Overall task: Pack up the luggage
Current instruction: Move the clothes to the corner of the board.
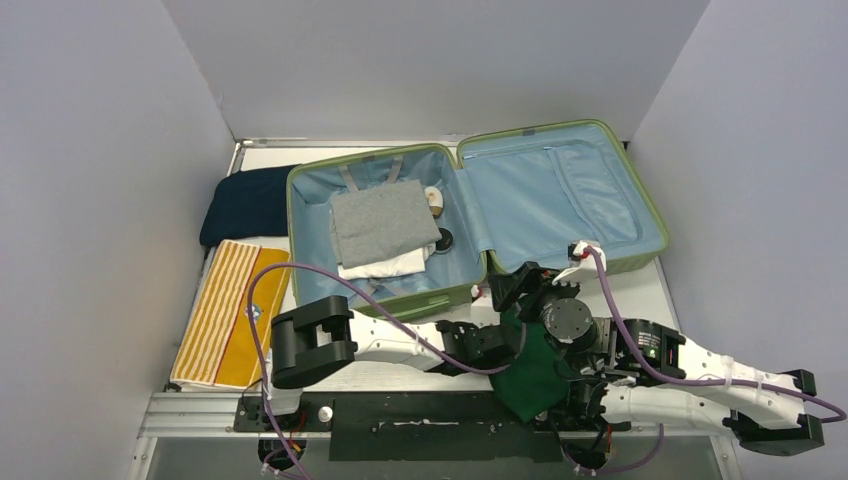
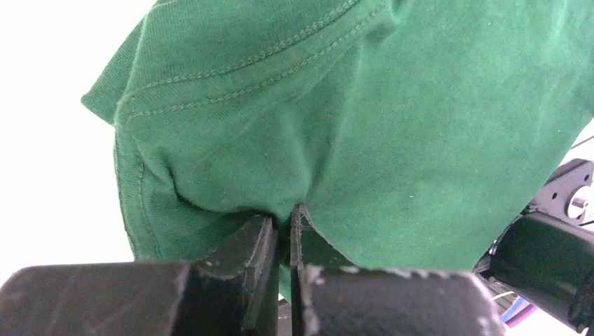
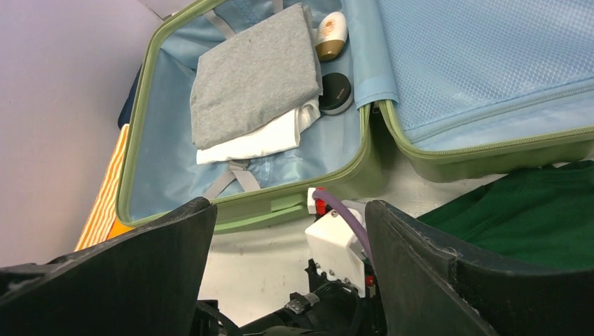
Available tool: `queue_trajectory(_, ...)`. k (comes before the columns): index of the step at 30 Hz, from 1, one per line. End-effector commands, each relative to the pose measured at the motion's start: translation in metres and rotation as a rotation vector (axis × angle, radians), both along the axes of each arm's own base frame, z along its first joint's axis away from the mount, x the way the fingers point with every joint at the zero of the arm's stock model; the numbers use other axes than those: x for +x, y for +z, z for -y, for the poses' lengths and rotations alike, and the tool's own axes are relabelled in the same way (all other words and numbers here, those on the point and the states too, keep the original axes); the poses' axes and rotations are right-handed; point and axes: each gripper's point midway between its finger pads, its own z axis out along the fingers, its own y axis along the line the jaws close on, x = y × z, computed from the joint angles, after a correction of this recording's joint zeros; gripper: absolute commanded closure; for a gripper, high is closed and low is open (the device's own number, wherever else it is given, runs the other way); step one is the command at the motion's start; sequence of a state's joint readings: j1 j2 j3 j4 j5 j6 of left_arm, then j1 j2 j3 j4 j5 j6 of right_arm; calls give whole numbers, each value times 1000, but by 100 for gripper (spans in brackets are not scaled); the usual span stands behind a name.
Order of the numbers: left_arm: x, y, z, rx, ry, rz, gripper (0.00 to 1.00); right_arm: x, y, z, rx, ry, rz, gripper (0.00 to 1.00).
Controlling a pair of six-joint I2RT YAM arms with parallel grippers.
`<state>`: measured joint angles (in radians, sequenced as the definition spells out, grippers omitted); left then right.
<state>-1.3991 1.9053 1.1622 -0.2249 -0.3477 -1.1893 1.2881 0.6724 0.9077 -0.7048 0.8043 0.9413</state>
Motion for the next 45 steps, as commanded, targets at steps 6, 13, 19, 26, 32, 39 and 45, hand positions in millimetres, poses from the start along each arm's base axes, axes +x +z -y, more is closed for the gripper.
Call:
queue_trajectory(6, -8, -33, -90, 347, -86, 77, 100, -3, -4, 11, 29, -21, -17, 21)
queue_trajectory(13, -22, -38, -165, 479, -74, 81, 100, -3, -18, 8, -19, -13, -24, 21)
queue_trajectory(19, -26, -14, -211, 510, -26, 90, 100, -4, -42, -3, -93, 19, -57, 20)
queue_trajectory(26, -22, 29, -235, 439, 47, 119, 100, -1, -101, -7, -215, 83, -236, 18)
queue_trajectory(32, -20, 56, -244, 394, 71, 131, 58, -6, -157, -8, -128, 215, -437, 16)
queue_trajectory(39, -17, 106, -221, 196, 60, 162, 34, -21, -186, -24, -48, 301, -522, 14)
queue_trajectory(45, -24, 89, -169, 36, -17, 144, 54, -27, -220, -20, -78, 278, -592, 15)
